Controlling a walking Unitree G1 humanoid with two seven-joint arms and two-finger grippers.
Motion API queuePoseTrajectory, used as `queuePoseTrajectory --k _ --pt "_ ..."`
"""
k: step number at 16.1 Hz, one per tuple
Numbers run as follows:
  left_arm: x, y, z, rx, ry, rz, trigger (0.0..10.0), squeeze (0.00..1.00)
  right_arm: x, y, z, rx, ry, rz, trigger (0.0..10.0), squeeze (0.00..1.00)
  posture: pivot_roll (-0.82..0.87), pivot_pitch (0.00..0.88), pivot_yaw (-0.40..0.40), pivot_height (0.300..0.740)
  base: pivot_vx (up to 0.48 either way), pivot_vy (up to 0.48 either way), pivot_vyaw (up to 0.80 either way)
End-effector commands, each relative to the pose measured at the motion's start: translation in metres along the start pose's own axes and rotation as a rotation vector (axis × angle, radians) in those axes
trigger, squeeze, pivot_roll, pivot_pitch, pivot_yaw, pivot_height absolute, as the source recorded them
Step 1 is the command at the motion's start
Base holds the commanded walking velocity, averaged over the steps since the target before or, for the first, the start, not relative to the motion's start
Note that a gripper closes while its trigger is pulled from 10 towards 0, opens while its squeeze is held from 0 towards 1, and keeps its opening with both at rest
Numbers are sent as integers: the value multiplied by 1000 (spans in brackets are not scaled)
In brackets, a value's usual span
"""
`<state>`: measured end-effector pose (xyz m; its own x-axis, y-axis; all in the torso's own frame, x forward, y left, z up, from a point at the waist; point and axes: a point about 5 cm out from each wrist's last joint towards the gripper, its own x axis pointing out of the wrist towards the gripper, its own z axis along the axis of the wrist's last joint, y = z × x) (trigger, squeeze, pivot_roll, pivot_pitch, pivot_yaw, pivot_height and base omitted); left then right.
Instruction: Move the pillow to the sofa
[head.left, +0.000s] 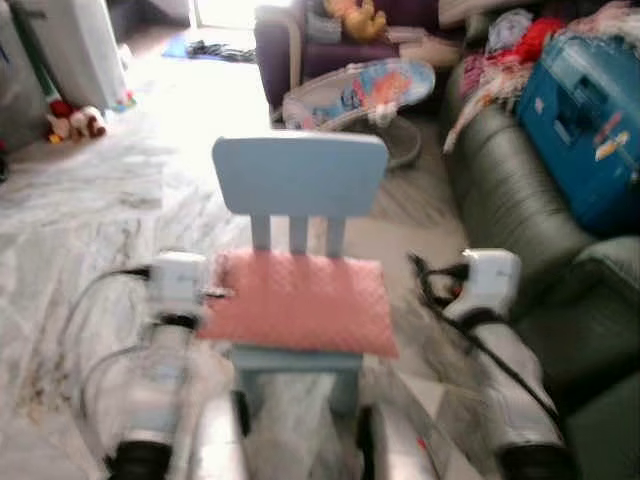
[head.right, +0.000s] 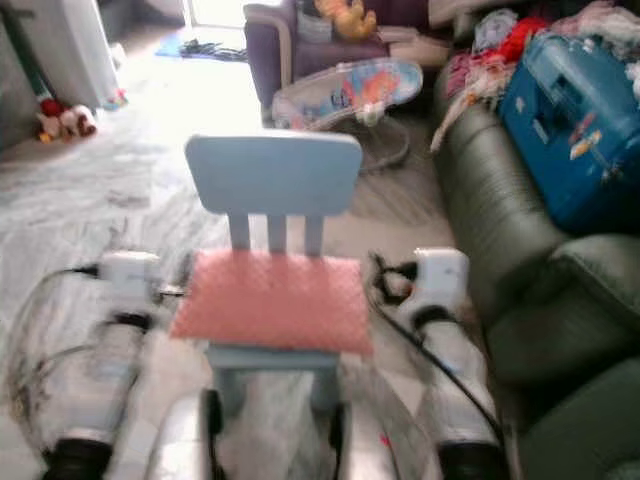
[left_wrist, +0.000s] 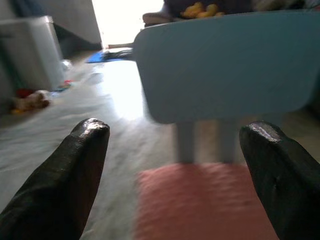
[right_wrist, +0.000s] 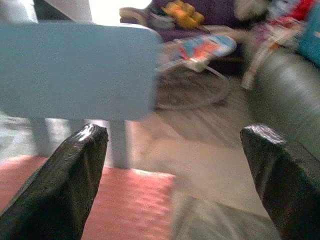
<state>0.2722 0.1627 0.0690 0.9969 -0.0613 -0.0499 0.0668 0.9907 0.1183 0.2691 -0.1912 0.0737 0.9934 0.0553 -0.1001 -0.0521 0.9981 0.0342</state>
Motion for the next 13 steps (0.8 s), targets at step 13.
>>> queuePoseTrajectory --k 13 --pt "0 24 -2 46 36 98 10000 0 6 8 9 23 -20 37 10000 0 24 0 -81 581 61 0 0"
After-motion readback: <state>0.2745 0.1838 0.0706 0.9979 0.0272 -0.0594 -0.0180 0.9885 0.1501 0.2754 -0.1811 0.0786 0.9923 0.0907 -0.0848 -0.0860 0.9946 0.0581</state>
